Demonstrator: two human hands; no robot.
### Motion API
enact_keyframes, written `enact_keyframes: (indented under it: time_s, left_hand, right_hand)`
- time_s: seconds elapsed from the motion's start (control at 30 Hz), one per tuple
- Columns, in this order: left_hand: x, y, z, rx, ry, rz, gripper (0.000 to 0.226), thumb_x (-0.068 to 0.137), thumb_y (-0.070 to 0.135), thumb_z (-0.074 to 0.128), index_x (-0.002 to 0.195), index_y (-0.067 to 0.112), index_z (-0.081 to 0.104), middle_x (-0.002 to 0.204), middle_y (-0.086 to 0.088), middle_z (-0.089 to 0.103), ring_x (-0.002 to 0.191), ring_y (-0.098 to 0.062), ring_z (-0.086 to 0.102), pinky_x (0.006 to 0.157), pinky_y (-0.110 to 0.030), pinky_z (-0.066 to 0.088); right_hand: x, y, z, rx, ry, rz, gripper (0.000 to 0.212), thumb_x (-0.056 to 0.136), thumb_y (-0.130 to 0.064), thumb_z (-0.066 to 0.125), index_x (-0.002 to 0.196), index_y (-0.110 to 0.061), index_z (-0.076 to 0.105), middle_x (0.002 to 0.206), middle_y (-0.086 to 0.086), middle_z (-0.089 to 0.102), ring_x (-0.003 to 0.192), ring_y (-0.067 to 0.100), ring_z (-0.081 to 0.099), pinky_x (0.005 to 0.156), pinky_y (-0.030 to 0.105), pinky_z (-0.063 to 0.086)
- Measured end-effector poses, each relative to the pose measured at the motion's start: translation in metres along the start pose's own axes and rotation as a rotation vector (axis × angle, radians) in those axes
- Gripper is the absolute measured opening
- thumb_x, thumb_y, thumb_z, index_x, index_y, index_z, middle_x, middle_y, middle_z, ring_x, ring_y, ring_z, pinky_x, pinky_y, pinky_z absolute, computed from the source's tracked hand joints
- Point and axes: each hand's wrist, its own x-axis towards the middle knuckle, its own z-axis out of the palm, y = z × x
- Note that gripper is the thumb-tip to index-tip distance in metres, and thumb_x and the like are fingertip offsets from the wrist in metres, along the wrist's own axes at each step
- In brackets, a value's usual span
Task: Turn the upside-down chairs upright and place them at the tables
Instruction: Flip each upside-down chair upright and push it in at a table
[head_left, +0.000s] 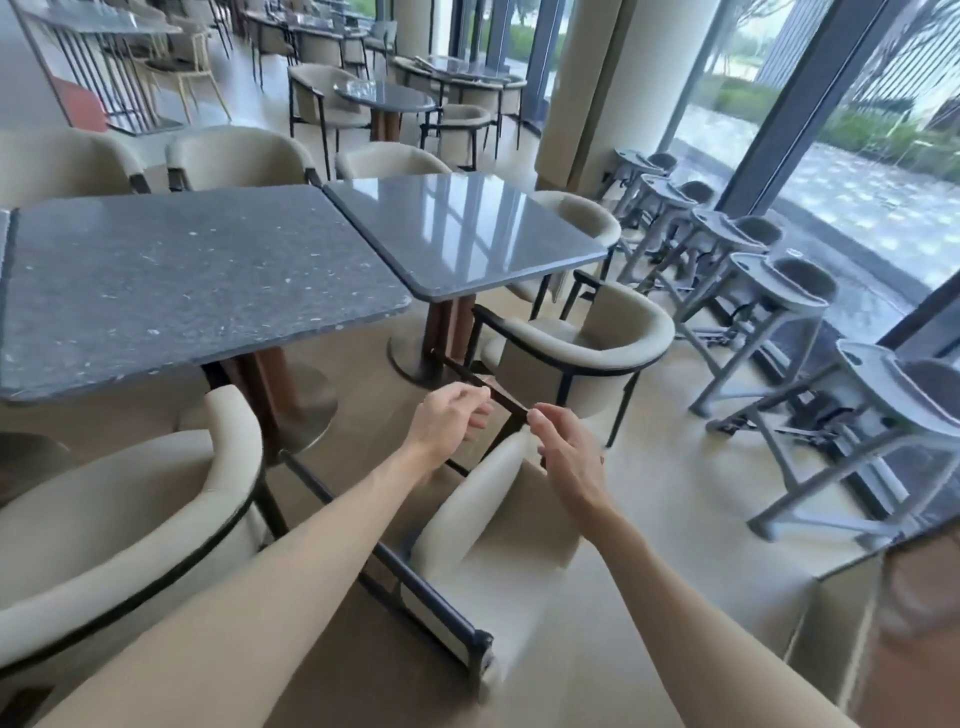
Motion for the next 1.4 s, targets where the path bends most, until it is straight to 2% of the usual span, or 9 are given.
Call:
enact_keyframes:
  time_s: [0.13, 0.2, 0.3, 0.53, 0.77, 0.93, 1.03, 1.2, 1.4]
  left_hand:
    - [-0.006, -0.03, 0.058, -0.137, 0.105, -0.16, 0.028, 0.1, 0.021, 0.056, 0.107, -0.003, 0.068, 0.1, -0.019, 0.071, 0.077, -0.025, 0.066, 0.064, -0.033, 0.053]
    - [-0.005, -0.041, 0.08, -0.228, 0.145, -0.244, 0.027, 0.099, 0.018, 0.057, 0.106, -0.006, 0.065, 0.093, -0.02, 0.068, 0.069, -0.025, 0.063, 0.052, -0.027, 0.051]
    - [0.013, -0.049, 0.098, -0.221, 0.19, -0.269, 0.023, 0.098, 0.019, 0.058, 0.1, -0.002, 0.067, 0.086, -0.018, 0.071, 0.068, -0.026, 0.067, 0.053, -0.03, 0.055]
    - [0.115, -0.071, 0.141, -0.175, 0.324, -0.328, 0.017, 0.096, 0.016, 0.057, 0.094, 0.002, 0.065, 0.077, -0.017, 0.069, 0.058, -0.028, 0.063, 0.052, -0.03, 0.052]
    - [0.211, -0.132, 0.26, -0.409, 0.395, -0.566, 0.016, 0.097, 0.02, 0.057, 0.093, 0.006, 0.064, 0.082, -0.015, 0.067, 0.057, -0.027, 0.066, 0.046, -0.03, 0.054]
    - [0.231, -0.129, 0.279, -0.49, 0.524, -0.576, 0.014, 0.092, 0.02, 0.062, 0.091, 0.008, 0.067, 0.077, -0.012, 0.07, 0.054, -0.024, 0.067, 0.049, -0.03, 0.055]
    - [0.227, -0.14, 0.271, -0.531, 0.696, -0.582, 0.012, 0.091, 0.017, 0.061, 0.087, 0.008, 0.067, 0.076, -0.013, 0.069, 0.054, -0.025, 0.066, 0.052, -0.03, 0.055]
    - [0.186, -0.183, 0.289, -0.648, 1.004, -0.66, 0.014, 0.096, 0.011, 0.059, 0.083, 0.006, 0.063, 0.073, -0.012, 0.063, 0.037, -0.013, 0.062, 0.039, -0.023, 0.051]
    - [0.124, -0.261, 0.373, -0.917, 1.221, -0.872, 0.013, 0.1, 0.017, 0.055, 0.099, 0.004, 0.061, 0.092, -0.014, 0.066, 0.07, -0.024, 0.067, 0.06, -0.032, 0.058]
  right_hand:
    - [0.014, 0.038, -0.071, -0.079, -0.028, 0.036, 0.026, 0.097, -0.04, 0.057, 0.095, -0.015, 0.061, 0.087, -0.01, 0.059, 0.088, 0.014, 0.057, 0.074, 0.023, 0.047]
    - [0.029, 0.056, -0.102, -0.121, -0.064, 0.072, 0.029, 0.096, -0.042, 0.056, 0.096, -0.014, 0.061, 0.093, -0.008, 0.06, 0.09, 0.012, 0.057, 0.074, 0.022, 0.047]
    - [0.062, 0.078, -0.14, -0.147, -0.077, 0.151, 0.041, 0.097, -0.046, 0.055, 0.119, -0.013, 0.064, 0.113, 0.0, 0.067, 0.105, 0.018, 0.062, 0.093, 0.039, 0.052]
    - [0.16, 0.147, -0.192, -0.229, -0.155, 0.192, 0.01, 0.098, -0.033, 0.059, 0.102, -0.025, 0.056, 0.097, -0.009, 0.06, 0.087, 0.003, 0.057, 0.065, 0.01, 0.039]
    - [0.28, 0.199, -0.242, -0.45, -0.309, 0.294, 0.047, 0.096, -0.039, 0.061, 0.132, -0.008, 0.057, 0.124, 0.007, 0.062, 0.113, 0.021, 0.059, 0.093, 0.031, 0.045]
    - [0.34, 0.208, -0.227, -0.54, -0.475, 0.218, 0.046, 0.094, -0.039, 0.06, 0.129, -0.009, 0.059, 0.122, 0.006, 0.064, 0.108, 0.021, 0.06, 0.086, 0.031, 0.045]
    - [0.359, 0.218, -0.196, -0.579, -0.64, 0.143, 0.034, 0.09, -0.035, 0.061, 0.109, -0.007, 0.065, 0.102, 0.015, 0.069, 0.084, 0.021, 0.064, 0.074, 0.036, 0.05]
    - [0.373, 0.264, -0.139, -0.638, -0.961, 0.107, 0.039, 0.09, -0.038, 0.06, 0.122, -0.014, 0.062, 0.114, 0.004, 0.067, 0.107, 0.026, 0.063, 0.095, 0.043, 0.053]
    - [0.352, 0.359, -0.115, -0.695, -1.17, 0.248, 0.038, 0.09, -0.034, 0.063, 0.121, -0.012, 0.061, 0.107, 0.002, 0.062, 0.1, 0.021, 0.057, 0.087, 0.03, 0.046]
